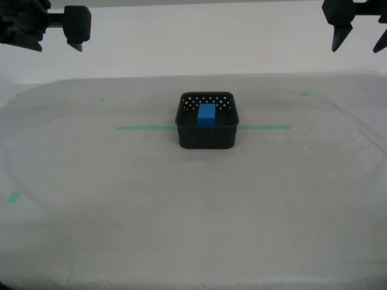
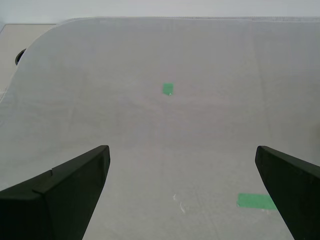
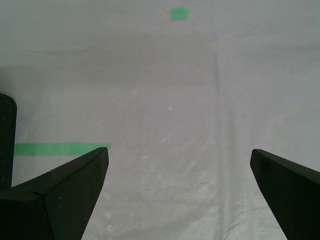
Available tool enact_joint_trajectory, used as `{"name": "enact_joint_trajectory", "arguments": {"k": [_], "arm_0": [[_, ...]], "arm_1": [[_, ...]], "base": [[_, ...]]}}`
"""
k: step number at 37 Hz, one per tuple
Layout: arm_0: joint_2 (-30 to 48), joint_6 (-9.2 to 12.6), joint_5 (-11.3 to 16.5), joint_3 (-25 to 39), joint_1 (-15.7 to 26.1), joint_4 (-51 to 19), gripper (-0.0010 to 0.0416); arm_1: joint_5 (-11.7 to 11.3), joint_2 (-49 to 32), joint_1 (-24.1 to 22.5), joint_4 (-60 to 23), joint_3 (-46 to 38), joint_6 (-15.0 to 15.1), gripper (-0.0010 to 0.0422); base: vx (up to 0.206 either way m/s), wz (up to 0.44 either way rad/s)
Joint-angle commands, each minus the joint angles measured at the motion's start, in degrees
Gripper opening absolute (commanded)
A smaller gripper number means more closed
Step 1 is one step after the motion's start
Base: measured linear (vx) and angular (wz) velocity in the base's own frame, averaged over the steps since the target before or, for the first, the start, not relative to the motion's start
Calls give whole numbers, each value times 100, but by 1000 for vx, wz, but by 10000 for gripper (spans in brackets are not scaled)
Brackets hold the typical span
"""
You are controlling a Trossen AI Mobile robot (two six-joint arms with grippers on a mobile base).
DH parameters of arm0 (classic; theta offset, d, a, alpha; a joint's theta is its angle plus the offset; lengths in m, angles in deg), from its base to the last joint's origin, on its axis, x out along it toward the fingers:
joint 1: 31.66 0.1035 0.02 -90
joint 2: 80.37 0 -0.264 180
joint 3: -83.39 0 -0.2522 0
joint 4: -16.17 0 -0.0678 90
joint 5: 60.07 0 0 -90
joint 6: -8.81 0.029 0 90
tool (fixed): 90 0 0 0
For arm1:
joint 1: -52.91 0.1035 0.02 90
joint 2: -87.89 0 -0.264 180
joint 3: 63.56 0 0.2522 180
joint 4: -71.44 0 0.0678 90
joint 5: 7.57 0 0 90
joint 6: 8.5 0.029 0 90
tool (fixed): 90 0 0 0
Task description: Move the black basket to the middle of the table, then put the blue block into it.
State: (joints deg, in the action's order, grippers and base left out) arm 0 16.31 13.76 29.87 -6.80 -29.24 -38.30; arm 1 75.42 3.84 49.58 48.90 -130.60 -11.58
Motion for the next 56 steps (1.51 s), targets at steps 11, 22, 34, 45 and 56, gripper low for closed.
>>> {"name": "enact_joint_trajectory", "arguments": {"k": [11, 22, 34, 45, 56], "arm_0": [[0, -4, 2, 4, 0, 0, 399], [0, -4, 2, 4, 0, 0, 399], [0, -4, 2, 4, -2, 0, 399], [0, -4, 2, 4, 0, 0, 399], [0, -4, 2, 4, -2, 0, 399]], "arm_1": [[-9, 2, 2, 15, -4, -11, 400], [-9, 2, 0, 15, -4, -9, 400], [-9, 2, 2, 15, -4, -9, 400], [-9, 2, 0, 15, -4, -11, 400], [-7, 2, 0, 15, -4, -9, 400]], "base": [[0, 0], [0, 0], [0, 0], [0, 0], [0, 0]]}}
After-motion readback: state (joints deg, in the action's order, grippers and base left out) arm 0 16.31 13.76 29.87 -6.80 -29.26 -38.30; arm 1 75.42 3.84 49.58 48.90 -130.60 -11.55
